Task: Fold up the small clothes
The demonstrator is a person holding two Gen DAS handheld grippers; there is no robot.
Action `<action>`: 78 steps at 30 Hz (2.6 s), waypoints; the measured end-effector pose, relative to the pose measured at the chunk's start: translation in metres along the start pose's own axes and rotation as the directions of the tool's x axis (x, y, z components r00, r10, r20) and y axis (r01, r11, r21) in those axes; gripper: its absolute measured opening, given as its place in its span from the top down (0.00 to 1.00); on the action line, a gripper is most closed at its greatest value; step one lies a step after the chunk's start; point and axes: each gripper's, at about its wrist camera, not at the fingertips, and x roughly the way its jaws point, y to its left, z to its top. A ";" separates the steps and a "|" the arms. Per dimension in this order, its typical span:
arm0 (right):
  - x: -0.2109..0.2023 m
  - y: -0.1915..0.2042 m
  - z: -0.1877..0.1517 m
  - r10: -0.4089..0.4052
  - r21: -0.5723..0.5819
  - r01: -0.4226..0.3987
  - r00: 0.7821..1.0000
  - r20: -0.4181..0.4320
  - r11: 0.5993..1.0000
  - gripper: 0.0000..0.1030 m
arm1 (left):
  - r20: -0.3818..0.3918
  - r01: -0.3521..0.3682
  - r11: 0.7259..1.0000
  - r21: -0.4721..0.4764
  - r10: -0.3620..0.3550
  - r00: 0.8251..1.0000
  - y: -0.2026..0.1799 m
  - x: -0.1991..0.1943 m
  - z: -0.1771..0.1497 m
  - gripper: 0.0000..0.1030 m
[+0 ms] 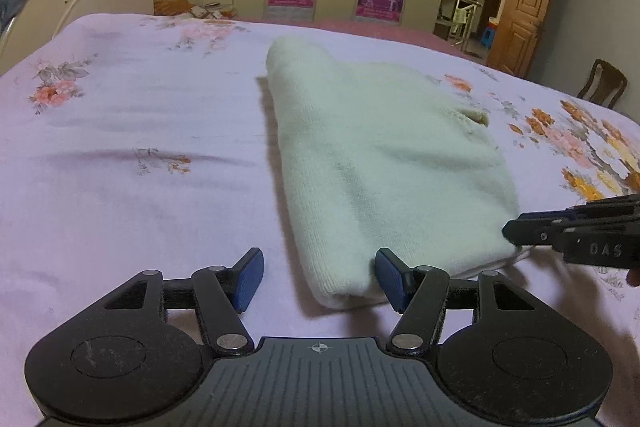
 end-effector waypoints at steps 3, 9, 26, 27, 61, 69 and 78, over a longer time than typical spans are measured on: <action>-0.010 0.000 0.002 0.006 0.028 -0.006 1.000 0.007 1.000 0.80 | 0.012 -0.016 1.000 0.003 0.016 1.000 -0.004 -0.010 0.002 0.38; -0.052 0.003 -0.006 -0.057 0.046 0.053 0.994 0.096 0.998 0.17 | 0.109 -0.022 1.000 0.003 0.021 0.994 -0.014 -0.048 0.001 0.01; -0.194 0.054 -0.071 -0.146 0.161 0.107 0.956 0.254 0.981 0.01 | 0.256 0.022 0.999 0.025 -0.028 0.966 -0.027 -0.222 -0.035 0.00; -0.202 0.059 -0.076 -0.158 0.169 0.116 0.952 0.261 0.979 0.01 | 0.267 0.026 0.999 0.026 -0.032 0.963 -0.027 -0.233 -0.039 0.00; -0.287 0.104 -0.140 -0.221 0.211 0.156 0.916 0.335 0.965 0.01 | 0.316 0.041 0.998 0.057 -0.057 0.947 -0.047 -0.325 -0.095 0.00; -0.287 0.104 -0.140 -0.222 0.212 0.156 0.916 0.333 0.965 0.01 | 0.307 0.049 0.997 0.061 -0.065 0.950 -0.048 -0.321 -0.093 0.00; -0.286 0.104 -0.143 -0.232 0.219 0.165 0.915 0.330 0.962 0.01 | 0.303 0.054 0.997 0.059 -0.069 0.950 -0.049 -0.319 -0.092 0.00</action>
